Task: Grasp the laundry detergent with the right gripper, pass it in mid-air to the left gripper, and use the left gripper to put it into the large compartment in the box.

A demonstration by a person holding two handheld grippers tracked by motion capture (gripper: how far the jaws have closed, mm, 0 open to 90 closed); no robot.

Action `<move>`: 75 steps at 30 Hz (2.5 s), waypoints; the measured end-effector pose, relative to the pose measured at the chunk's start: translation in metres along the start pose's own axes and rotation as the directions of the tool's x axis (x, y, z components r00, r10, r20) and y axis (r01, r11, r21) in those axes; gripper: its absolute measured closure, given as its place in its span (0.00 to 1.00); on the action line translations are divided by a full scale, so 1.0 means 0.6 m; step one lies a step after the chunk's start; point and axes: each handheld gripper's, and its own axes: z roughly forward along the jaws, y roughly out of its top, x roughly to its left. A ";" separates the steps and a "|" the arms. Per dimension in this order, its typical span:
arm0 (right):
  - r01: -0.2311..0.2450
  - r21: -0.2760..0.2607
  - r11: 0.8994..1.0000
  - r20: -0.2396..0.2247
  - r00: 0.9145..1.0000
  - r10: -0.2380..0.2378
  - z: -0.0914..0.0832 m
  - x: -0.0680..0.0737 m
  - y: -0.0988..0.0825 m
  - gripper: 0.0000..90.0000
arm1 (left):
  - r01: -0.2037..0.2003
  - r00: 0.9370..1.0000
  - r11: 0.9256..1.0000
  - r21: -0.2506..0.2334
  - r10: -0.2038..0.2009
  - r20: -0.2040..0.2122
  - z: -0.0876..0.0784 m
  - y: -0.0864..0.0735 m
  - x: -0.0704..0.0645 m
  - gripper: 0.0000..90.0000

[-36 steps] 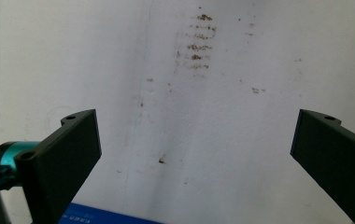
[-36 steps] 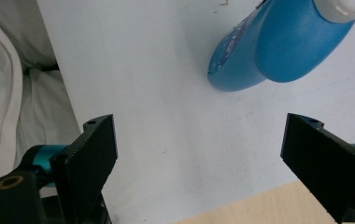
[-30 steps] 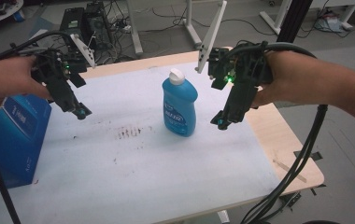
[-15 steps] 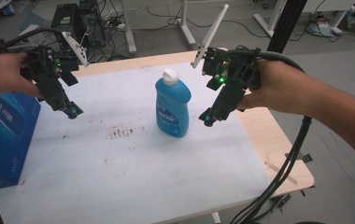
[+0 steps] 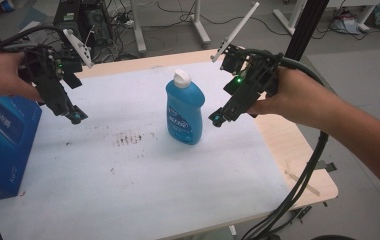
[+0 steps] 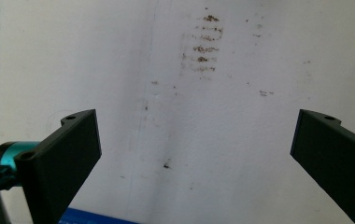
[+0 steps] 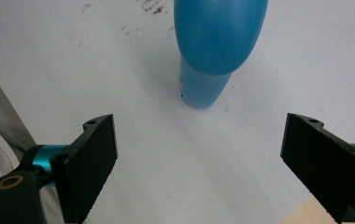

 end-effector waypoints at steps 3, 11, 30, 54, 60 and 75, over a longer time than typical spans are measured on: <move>-0.029 -0.025 0.999 0.002 1.000 0.029 0.005 -0.004 -0.007 0.11 | -0.002 1.000 1.000 -0.002 0.002 -0.002 0.000 0.000 0.001 0.02; -0.082 -0.110 0.990 -0.007 0.997 0.082 0.022 -0.009 -0.030 0.11 | -0.003 1.000 1.000 -0.003 0.003 -0.001 0.001 -0.001 0.001 0.02; -0.116 -0.184 0.976 -0.012 0.993 0.116 0.075 -0.005 -0.062 0.11 | -0.006 1.000 1.000 0.007 0.006 0.004 0.003 -0.001 0.002 0.02; -0.166 -0.378 0.911 -0.032 0.986 0.166 0.115 -0.013 -0.075 0.11 | 0.000 1.000 1.000 0.012 0.000 0.007 0.007 -0.004 0.005 0.02; -0.166 -0.390 0.906 -0.047 0.986 0.160 0.126 -0.014 -0.069 0.11 | 0.001 1.000 1.000 0.015 -0.001 0.010 0.009 -0.003 0.006 0.02; -0.159 -0.433 0.888 -0.066 0.987 0.144 0.156 -0.021 -0.054 0.11 | 0.003 1.000 1.000 0.010 -0.004 0.011 0.012 -0.005 0.008 0.02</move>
